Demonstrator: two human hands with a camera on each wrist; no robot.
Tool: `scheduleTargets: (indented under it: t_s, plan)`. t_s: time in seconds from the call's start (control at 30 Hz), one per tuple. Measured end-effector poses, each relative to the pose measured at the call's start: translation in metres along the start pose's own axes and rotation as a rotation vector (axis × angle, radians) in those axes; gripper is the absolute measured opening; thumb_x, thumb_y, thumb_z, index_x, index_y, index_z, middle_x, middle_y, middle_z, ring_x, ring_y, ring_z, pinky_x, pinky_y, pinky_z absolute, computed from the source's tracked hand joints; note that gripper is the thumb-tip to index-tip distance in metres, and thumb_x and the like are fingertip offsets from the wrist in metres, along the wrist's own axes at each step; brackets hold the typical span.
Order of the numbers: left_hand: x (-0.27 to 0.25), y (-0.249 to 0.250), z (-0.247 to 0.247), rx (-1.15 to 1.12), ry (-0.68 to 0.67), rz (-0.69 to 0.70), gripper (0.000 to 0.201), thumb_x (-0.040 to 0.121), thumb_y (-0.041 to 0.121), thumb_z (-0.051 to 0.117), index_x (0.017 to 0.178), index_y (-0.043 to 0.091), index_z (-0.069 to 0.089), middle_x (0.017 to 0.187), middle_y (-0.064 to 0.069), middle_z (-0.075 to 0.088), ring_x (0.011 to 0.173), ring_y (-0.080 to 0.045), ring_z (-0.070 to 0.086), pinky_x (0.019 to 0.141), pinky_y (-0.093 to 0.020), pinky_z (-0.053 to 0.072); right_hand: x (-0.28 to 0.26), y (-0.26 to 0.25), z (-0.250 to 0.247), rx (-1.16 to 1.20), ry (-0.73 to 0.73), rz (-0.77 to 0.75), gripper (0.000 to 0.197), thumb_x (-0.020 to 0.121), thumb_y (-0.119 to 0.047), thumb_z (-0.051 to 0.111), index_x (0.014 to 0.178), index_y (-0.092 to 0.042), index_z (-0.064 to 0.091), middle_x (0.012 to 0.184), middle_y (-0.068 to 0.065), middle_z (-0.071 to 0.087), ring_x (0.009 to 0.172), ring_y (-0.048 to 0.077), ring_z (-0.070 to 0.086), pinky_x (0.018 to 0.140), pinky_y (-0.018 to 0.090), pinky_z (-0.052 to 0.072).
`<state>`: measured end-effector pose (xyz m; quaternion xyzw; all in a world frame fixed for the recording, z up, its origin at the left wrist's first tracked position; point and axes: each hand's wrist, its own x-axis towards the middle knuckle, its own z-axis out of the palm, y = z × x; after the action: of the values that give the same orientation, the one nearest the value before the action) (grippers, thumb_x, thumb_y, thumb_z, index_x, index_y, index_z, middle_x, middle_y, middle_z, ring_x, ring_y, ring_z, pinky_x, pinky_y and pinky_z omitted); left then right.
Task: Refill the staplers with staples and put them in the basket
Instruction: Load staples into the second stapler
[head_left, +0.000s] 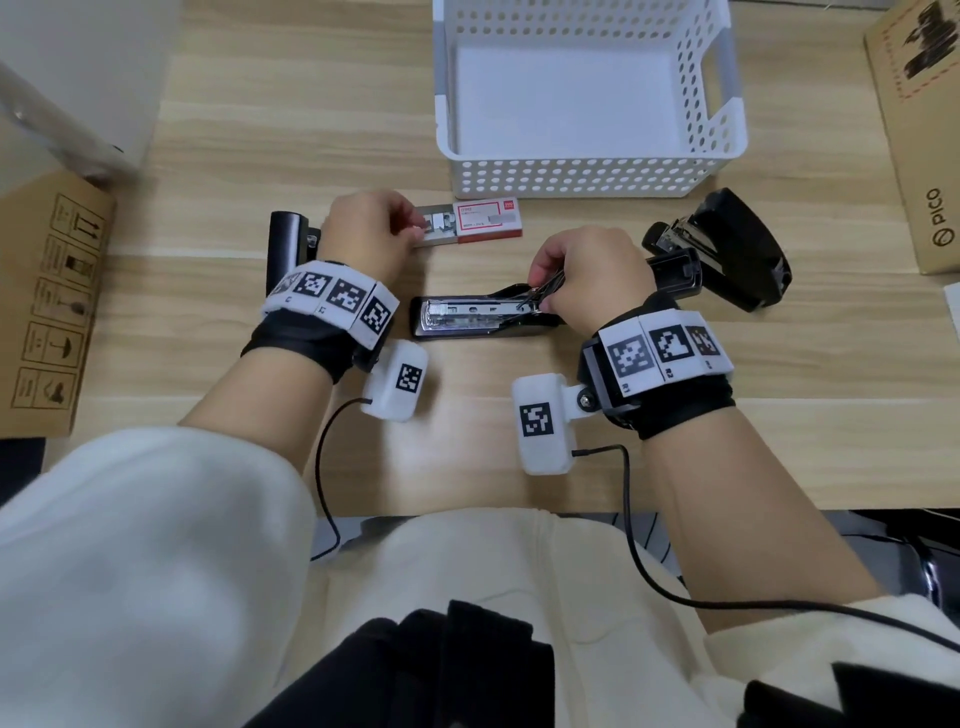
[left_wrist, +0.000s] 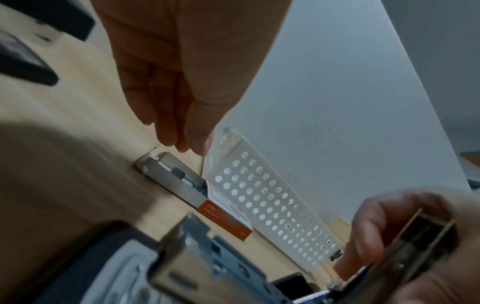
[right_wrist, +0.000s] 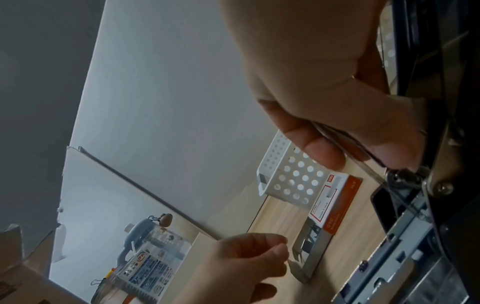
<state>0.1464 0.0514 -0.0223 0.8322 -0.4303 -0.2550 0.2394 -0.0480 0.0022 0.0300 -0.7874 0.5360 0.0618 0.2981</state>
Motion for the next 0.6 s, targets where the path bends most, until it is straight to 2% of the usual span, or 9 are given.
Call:
scheduleTargets:
  t_s: [0.07,0.13,0.23,0.3,0.4,0.5,0.6]
  plan:
    - [0.012,0.004,0.000,0.082,-0.009,0.000,0.013,0.084,0.020,0.061,0.094,0.018,0.069,0.098,-0.005,0.069,0.095,-0.022,0.062,0.087,-0.032,0.048,0.002,-0.001,0.000,0.005,0.011,0.014,0.030,0.075,-0.001,0.065,0.079,-0.031,0.065,0.100,0.001,0.068,0.096,0.024,0.061,0.080,0.033,0.052]
    - [0.024,0.008,0.004,0.163,-0.034,-0.007,0.014,0.085,0.023,0.059,0.093,0.019,0.070,0.098,-0.006,0.069,0.095,-0.026,0.062,0.082,-0.034,0.048,0.004,-0.001,-0.001,0.005,0.012,0.022,0.030,0.075,-0.001,0.065,0.079,-0.031,0.064,0.100,-0.001,0.068,0.097,0.023,0.061,0.080,0.032,0.052]
    - [0.037,0.014,0.011,0.321,-0.100,-0.011,0.022,0.088,0.027,0.056,0.097,0.014,0.071,0.099,-0.013,0.069,0.093,-0.033,0.061,0.072,-0.034,0.044,0.006,-0.001,-0.002,0.001,-0.006,0.023,0.033,0.075,-0.001,0.066,0.076,-0.033,0.061,0.100,-0.002,0.068,0.097,0.021,0.061,0.080,0.031,0.051]
    - [0.044,0.017,0.014,0.391,-0.135,-0.023,0.024,0.088,0.027,0.057,0.096,0.009,0.071,0.096,-0.015,0.067,0.088,-0.034,0.059,0.068,-0.033,0.042,0.007,-0.001,-0.002,-0.002,-0.012,0.030,0.031,0.075,0.000,0.066,0.078,-0.031,0.064,0.099,-0.002,0.068,0.096,0.022,0.061,0.079,0.030,0.051]
    - [0.048,0.020,0.018,0.446,-0.128,-0.060,0.020,0.083,0.018,0.058,0.089,0.003,0.069,0.084,-0.014,0.059,0.076,-0.032,0.052,0.065,-0.031,0.041,0.006,-0.001,-0.002,-0.006,-0.012,0.036,0.030,0.075,0.000,0.066,0.083,-0.030,0.067,0.099,0.000,0.067,0.096,0.023,0.061,0.074,0.027,0.048]
    - [0.049,0.024,0.019,0.470,-0.125,-0.091,0.016,0.079,0.010,0.056,0.085,0.002,0.067,0.082,-0.014,0.055,0.076,-0.033,0.051,0.065,-0.032,0.041,0.004,-0.002,-0.002,-0.008,-0.014,0.039,0.031,0.077,0.000,0.066,0.082,-0.031,0.066,0.100,0.000,0.066,0.095,0.023,0.061,0.070,0.026,0.044]
    - [0.048,0.025,0.018,0.458,-0.131,-0.082,0.015,0.079,0.011,0.056,0.085,0.001,0.067,0.082,-0.015,0.056,0.076,-0.033,0.052,0.064,-0.032,0.041,0.003,-0.002,-0.002,-0.009,-0.014,0.043,0.031,0.077,0.000,0.065,0.083,-0.031,0.066,0.099,0.000,0.066,0.095,0.023,0.061,0.069,0.025,0.042]
